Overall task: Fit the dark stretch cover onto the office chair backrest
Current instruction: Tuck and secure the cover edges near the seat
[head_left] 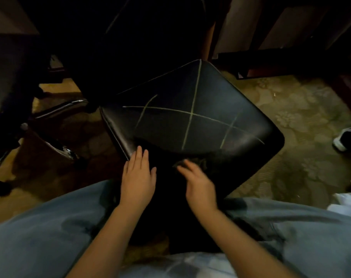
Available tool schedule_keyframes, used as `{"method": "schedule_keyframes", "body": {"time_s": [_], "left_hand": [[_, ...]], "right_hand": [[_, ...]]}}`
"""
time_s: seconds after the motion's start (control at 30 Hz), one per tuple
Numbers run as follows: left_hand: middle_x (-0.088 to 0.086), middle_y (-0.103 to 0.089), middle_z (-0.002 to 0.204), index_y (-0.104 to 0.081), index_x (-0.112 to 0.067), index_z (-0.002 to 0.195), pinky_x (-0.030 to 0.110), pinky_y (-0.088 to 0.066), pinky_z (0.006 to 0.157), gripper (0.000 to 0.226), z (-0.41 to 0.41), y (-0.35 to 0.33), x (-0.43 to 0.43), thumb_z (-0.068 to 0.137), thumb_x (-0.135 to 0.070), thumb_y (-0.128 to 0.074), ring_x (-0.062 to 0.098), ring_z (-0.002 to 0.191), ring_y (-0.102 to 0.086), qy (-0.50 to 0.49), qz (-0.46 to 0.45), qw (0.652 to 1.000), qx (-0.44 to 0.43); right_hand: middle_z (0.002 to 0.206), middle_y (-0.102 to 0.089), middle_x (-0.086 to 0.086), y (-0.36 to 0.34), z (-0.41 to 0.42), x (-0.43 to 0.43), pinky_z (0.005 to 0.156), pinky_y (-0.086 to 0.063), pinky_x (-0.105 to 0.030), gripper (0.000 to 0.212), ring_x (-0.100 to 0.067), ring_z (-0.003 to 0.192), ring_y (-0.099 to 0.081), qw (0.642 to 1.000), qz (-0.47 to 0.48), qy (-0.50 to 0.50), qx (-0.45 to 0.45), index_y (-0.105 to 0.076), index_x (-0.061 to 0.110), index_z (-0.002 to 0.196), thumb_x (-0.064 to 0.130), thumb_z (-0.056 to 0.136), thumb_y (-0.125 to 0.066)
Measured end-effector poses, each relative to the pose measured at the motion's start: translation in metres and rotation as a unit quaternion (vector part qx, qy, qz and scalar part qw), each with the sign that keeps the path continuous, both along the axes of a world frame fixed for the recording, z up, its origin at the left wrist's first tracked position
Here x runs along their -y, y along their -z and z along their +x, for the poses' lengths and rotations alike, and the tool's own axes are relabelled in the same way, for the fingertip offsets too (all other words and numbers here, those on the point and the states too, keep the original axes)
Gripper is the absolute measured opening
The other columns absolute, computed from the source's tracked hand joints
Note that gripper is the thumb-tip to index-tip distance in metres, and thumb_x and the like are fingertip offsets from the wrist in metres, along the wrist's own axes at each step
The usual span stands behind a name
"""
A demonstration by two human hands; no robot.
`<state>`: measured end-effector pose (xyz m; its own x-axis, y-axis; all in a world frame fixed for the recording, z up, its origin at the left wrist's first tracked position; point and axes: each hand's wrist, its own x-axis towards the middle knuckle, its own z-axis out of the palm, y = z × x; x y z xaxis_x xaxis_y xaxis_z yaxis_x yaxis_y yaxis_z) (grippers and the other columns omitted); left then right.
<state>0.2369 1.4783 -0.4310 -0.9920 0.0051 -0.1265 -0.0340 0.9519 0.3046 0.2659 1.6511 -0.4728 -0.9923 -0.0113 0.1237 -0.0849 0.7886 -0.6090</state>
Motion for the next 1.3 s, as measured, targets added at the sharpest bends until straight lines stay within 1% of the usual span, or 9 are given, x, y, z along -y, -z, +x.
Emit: {"method": "schedule_keyframes", "body": {"time_s": [0.13,0.23,0.37,0.47,0.57,0.9,1.03,1.17,1.3], "left_hand": [[0.006,-0.018,0.158,-0.025,-0.011,0.150,0.035,-0.014,0.117,0.056,0.012,0.001,0.008,0.100,-0.031,-0.042,0.019,0.146,-0.017,0.017,0.010,1.000,-0.013],[0.007,-0.019,0.158,-0.028,-0.009,0.149,0.034,-0.013,0.117,0.060,0.026,0.008,0.013,0.100,-0.043,-0.036,0.020,0.146,-0.018,0.044,0.002,0.999,-0.015],[0.010,0.000,0.160,-0.009,-0.004,0.151,0.033,-0.002,0.117,0.081,0.034,0.016,0.012,0.095,-0.060,-0.023,0.018,0.146,0.005,0.048,-0.018,0.998,0.035],[0.014,0.014,0.158,0.010,-0.002,0.149,0.037,0.000,0.120,0.088,0.018,0.018,0.019,0.094,-0.061,-0.025,0.024,0.146,0.013,0.044,-0.127,0.989,0.064],[0.011,0.017,0.158,0.014,-0.005,0.149,0.040,-0.003,0.121,0.085,0.003,0.016,0.028,0.096,-0.058,-0.028,0.024,0.147,0.013,0.017,-0.167,0.982,0.081],[0.007,-0.006,0.160,-0.018,-0.008,0.152,0.039,-0.012,0.119,0.059,0.012,0.024,0.039,0.099,-0.018,-0.043,0.021,0.148,-0.004,-0.017,-0.022,1.000,0.012],[0.007,-0.008,0.160,-0.023,-0.010,0.150,0.040,-0.015,0.118,0.059,0.020,0.025,0.035,0.097,-0.020,-0.046,0.022,0.148,-0.007,0.000,0.000,1.000,0.018],[0.004,-0.005,0.161,-0.019,-0.013,0.151,0.037,-0.013,0.119,0.061,0.030,0.025,0.025,0.098,-0.029,-0.045,0.021,0.148,-0.006,0.019,0.025,0.999,0.030],[0.002,0.002,0.161,-0.007,-0.014,0.153,0.034,-0.013,0.119,0.073,0.038,0.022,0.020,0.098,-0.040,-0.046,0.020,0.148,-0.003,0.047,0.061,0.995,0.057]], "right_hand": [[0.138,-0.053,-0.003,-0.006,-0.004,0.027,0.108,-0.038,-0.035,0.045,-0.020,0.129,-0.049,0.995,0.001,-0.101,0.017,-0.065,0.019,0.122,-0.003,0.083,-0.062],[0.136,-0.055,-0.003,-0.013,-0.012,-0.001,0.107,-0.036,-0.024,0.041,-0.018,0.126,-0.051,0.990,0.015,-0.143,0.004,-0.068,0.020,0.117,0.008,0.086,-0.044],[0.135,-0.055,-0.010,-0.008,-0.023,-0.095,0.104,-0.030,-0.017,0.045,-0.026,0.121,-0.054,0.998,0.012,0.068,-0.012,-0.069,0.012,0.113,-0.011,0.082,-0.046],[0.138,-0.052,-0.010,-0.013,-0.036,-0.156,0.102,-0.031,-0.023,0.040,-0.030,0.123,-0.052,0.968,0.011,0.249,0.010,-0.068,0.008,0.115,-0.012,0.086,-0.048],[0.138,-0.053,-0.010,-0.015,-0.034,-0.146,0.103,-0.035,-0.029,0.038,-0.030,0.122,-0.052,0.954,0.007,0.301,0.011,-0.067,0.007,0.115,-0.010,0.087,-0.048],[0.126,-0.063,-0.003,0.003,0.039,-0.013,0.100,-0.043,-0.025,0.053,-0.024,0.113,-0.062,0.996,0.060,-0.060,-0.035,-0.072,0.019,0.107,-0.010,0.063,-0.071],[0.118,-0.066,0.005,-0.003,0.060,-0.008,0.074,-0.054,-0.022,0.059,-0.017,0.110,-0.058,0.961,0.148,-0.232,-0.011,-0.075,0.029,0.097,0.008,0.044,-0.088],[0.119,-0.061,-0.003,-0.010,0.065,-0.017,0.074,-0.053,-0.025,0.042,-0.020,0.108,-0.053,0.960,0.131,-0.245,-0.047,-0.073,0.024,0.102,0.007,0.064,-0.075],[0.118,-0.060,-0.011,-0.011,0.031,-0.055,0.096,-0.045,-0.030,0.039,-0.028,0.107,-0.057,0.999,0.013,0.004,-0.047,-0.073,0.015,0.104,-0.004,0.077,-0.050]]}}
